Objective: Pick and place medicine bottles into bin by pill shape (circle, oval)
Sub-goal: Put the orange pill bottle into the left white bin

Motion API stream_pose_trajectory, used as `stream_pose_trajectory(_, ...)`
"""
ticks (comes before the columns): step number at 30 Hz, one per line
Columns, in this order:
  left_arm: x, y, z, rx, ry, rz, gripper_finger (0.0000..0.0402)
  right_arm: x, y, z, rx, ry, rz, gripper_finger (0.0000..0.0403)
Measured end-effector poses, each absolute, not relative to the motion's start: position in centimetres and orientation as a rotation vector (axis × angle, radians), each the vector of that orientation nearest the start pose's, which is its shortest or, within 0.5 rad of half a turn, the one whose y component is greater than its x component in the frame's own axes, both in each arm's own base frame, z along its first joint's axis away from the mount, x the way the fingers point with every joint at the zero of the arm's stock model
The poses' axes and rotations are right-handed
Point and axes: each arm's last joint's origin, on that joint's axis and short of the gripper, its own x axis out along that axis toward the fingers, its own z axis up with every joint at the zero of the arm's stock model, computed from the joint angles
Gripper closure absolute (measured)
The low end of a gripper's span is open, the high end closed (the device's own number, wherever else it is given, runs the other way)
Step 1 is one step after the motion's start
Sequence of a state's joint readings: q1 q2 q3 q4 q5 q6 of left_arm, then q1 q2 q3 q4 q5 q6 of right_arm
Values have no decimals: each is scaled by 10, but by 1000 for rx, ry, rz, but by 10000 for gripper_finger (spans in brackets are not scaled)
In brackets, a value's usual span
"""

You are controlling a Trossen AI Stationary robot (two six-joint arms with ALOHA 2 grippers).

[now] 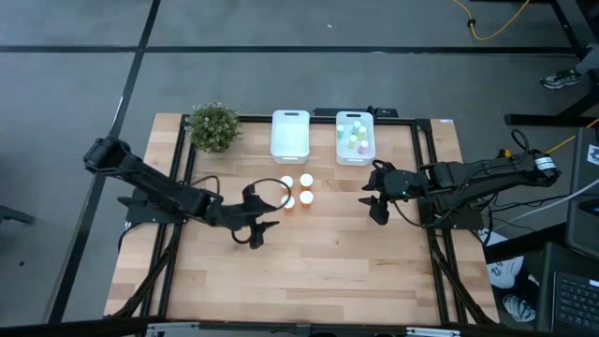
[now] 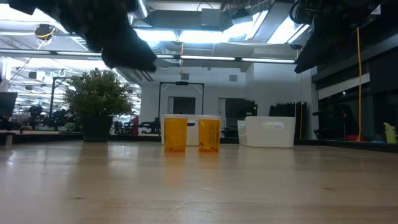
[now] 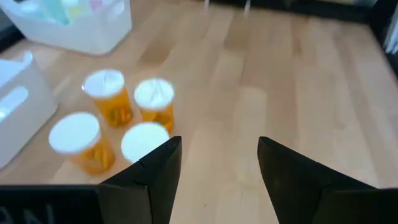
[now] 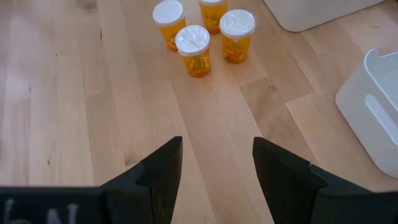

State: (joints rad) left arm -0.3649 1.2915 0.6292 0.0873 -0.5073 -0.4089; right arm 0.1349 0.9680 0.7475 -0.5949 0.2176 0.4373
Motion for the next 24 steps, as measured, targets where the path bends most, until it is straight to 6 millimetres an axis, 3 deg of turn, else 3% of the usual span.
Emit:
stream_pose_trajectory(10, 254, -82, 170, -104, 598, 274, 198, 187, 19, 256, 273, 770, -252, 205)
stream_pose_trajectory(17, 260, -74, 153, -114, 620, 406, 198, 187, 19, 256, 273, 770, -252, 205)
stream_pose_trajectory(24, 262, -71, 148, -99, 639, 414, 198, 187, 19, 256, 272, 770, -252, 205)
